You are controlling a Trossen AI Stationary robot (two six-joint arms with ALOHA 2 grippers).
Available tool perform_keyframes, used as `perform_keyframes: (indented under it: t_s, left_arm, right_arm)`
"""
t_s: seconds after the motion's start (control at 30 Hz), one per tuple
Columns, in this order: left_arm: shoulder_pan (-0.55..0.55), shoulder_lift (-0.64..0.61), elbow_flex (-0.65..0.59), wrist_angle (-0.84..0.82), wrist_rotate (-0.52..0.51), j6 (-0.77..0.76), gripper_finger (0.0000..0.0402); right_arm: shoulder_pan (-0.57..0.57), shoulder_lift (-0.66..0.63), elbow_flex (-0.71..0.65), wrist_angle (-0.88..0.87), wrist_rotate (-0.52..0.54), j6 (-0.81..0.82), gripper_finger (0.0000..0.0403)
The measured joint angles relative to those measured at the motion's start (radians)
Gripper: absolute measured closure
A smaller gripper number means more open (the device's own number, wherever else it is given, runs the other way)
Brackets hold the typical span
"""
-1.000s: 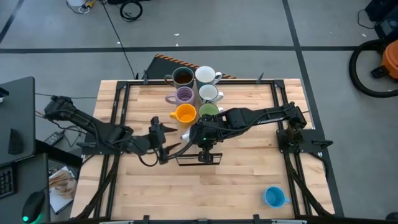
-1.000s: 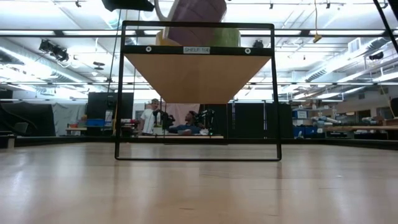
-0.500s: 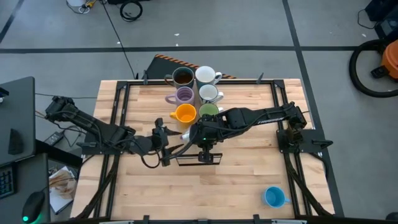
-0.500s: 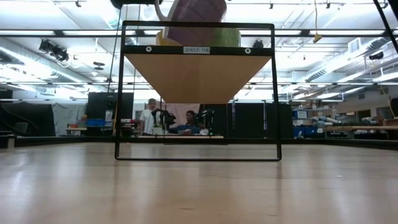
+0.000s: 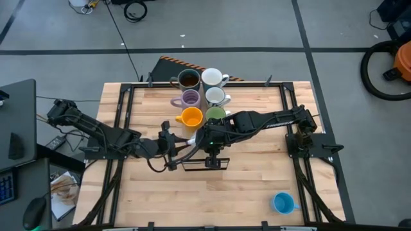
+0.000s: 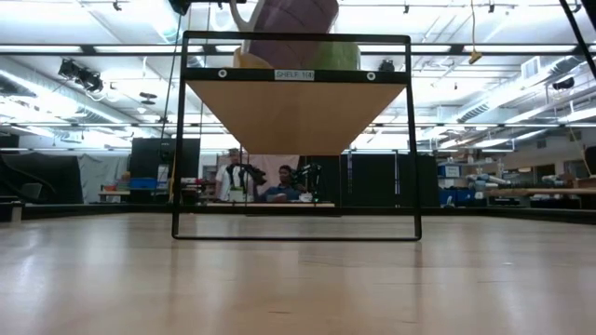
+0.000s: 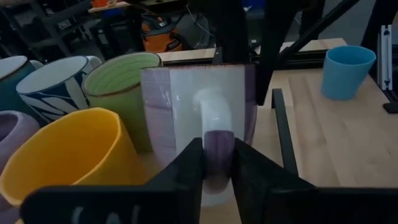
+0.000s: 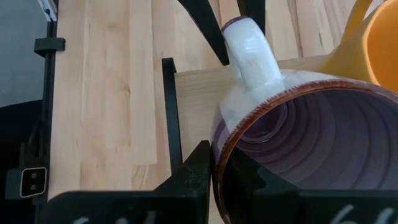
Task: Place coffee mugs
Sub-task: Put the purple patterned mug on the shelf
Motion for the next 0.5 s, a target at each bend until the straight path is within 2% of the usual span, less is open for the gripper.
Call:
perform_keyframes:
  t_s: [0.13, 0.5]
  left_arm:
    - [-0.001, 0.0, 0.0, 0.0, 0.0, -0.004, 0.0337]
    - [-0.002, 0.0, 0.0, -0.03, 0.022, -0.008, 0.0331]
  right_arm:
    - [0.0, 0.0, 0.0, 0.0, 0.0, -0.017, 0.036]
    - [0.004, 0.0, 0.0, 0.02, -0.008, -0.072, 0.0292]
